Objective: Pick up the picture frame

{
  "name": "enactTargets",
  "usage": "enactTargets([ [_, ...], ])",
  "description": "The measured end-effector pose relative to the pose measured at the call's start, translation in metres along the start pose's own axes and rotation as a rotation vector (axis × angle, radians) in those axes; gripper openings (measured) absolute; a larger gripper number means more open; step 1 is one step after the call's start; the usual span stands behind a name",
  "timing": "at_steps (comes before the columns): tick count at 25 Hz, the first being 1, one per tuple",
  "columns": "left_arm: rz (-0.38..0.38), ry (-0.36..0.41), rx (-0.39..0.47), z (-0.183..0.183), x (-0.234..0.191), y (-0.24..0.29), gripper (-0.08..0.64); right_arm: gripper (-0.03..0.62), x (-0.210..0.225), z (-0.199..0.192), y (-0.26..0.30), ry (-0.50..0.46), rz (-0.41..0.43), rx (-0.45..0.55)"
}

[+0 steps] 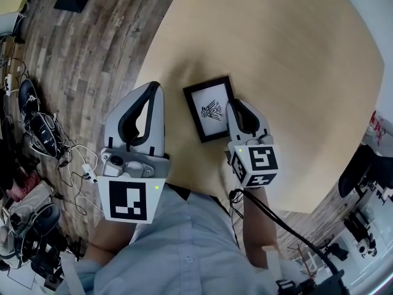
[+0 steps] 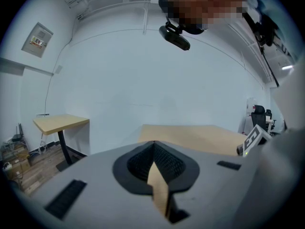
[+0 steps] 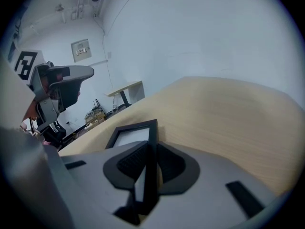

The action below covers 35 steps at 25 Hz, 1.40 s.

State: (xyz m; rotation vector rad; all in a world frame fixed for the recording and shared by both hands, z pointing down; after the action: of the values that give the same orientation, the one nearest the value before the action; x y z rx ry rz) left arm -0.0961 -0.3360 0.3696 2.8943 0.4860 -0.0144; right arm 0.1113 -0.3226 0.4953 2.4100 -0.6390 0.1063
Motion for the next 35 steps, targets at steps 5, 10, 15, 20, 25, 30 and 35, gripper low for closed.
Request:
enactTargets([
  [5,0.007,0.007,0.013,0.002,0.001,-0.01,0.002,0.061,-0.002,0.006,-0.006,-0.007,-0.015,0.055],
  [10,0.0,0.023,0.043,0.009,0.007,-0.015,0.002,0.061,-0.002,0.02,-0.019,0.001,-0.029,0.132],
  [15,-0.006,0.016,0.061,0.015,0.018,-0.025,0.002,0.061,-0.007,0.044,-0.039,0.018,-0.038,0.237],
  [20,-0.001,0.043,0.153,0.039,0.022,-0.036,0.002,0.061,-0.017,0.081,-0.07,-0.013,-0.039,0.399],
  [25,0.002,0.067,0.253,0.066,0.028,-0.052,0.002,0.061,-0.03,0.12,-0.112,-0.054,-0.05,0.584],
  [30,-0.024,0.107,0.342,0.095,0.047,-0.062,0.002,0.061,-0.04,0.149,-0.162,-0.102,-0.066,0.745],
  [35,-0.047,0.122,0.416,0.116,0.055,-0.068,0.002,0.061,-0.049,0.164,-0.187,-0.145,-0.09,0.844],
])
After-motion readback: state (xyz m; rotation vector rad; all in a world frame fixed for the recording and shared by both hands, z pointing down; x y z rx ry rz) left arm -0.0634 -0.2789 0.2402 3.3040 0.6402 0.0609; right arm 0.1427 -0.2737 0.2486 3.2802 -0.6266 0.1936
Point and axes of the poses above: the fingertips, and each gripper's own axes: y forward along the fingers, x to its right, z out of its top, the point moved 7 cm from there along -y, backward along the fingers, and after that the axes turned 8 degrees about x, right-handed, at the moved point
